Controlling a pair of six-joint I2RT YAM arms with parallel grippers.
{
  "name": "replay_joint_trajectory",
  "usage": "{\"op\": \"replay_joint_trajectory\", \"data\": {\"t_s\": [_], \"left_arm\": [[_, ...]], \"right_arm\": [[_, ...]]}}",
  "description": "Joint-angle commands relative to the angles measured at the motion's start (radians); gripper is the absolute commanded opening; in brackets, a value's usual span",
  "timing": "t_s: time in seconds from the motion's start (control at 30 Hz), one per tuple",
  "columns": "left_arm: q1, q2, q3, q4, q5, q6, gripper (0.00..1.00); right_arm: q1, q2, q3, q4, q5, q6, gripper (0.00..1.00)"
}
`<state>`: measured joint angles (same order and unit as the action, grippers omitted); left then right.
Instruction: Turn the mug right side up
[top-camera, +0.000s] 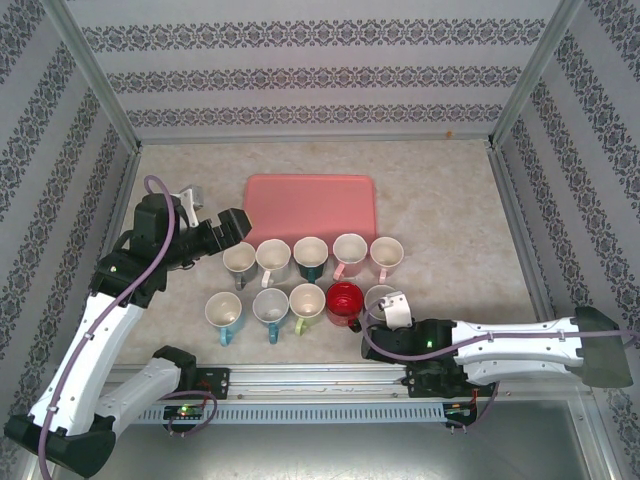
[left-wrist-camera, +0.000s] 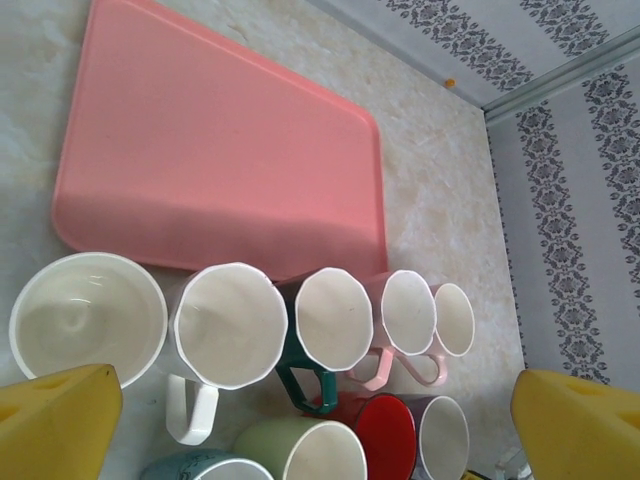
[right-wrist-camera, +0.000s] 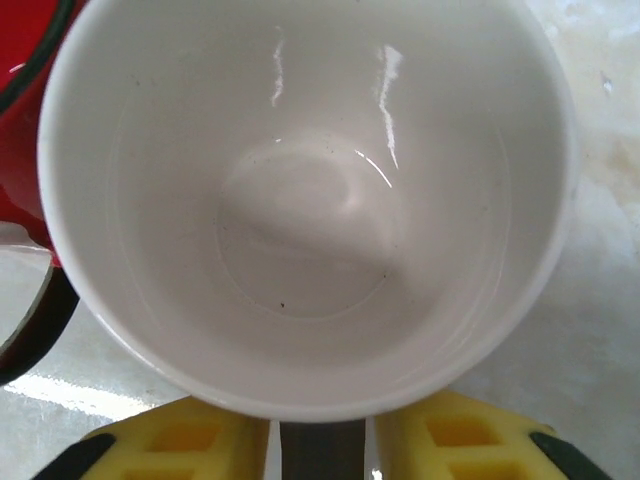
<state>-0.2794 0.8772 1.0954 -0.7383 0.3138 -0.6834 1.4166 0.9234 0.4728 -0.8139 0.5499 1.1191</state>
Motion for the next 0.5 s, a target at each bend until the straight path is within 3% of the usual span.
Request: {"op": "replay_joint_trajectory", "data": {"t_s": [0.0,0.23,0.33,0.47], "left_arm": [[0.011,-0.004,0.009,-0.030,-0.001,0.034,1.00],[0.011,-0.018,0.009,-0.069,-0.029,0.063,1.00],[0.011,-0.015,0.026,-0.085,-0.022,0.088,1.00],[0.010,-0.009,0.066,-0.126,-0.042,0.165,1.00]], "right_arm": [[0.007,0.005,0.013,0.004,0.038,0.012,0.37],[0.005,-0.015,0.060,-0.054,0.039,-0.002,0.54],[0.008,-0.050,0.114,-0.114,0.016,-0.030,0.71],[0.013,-0.146,0.183,-0.183,-0.001,-0.088,0.76]]}}
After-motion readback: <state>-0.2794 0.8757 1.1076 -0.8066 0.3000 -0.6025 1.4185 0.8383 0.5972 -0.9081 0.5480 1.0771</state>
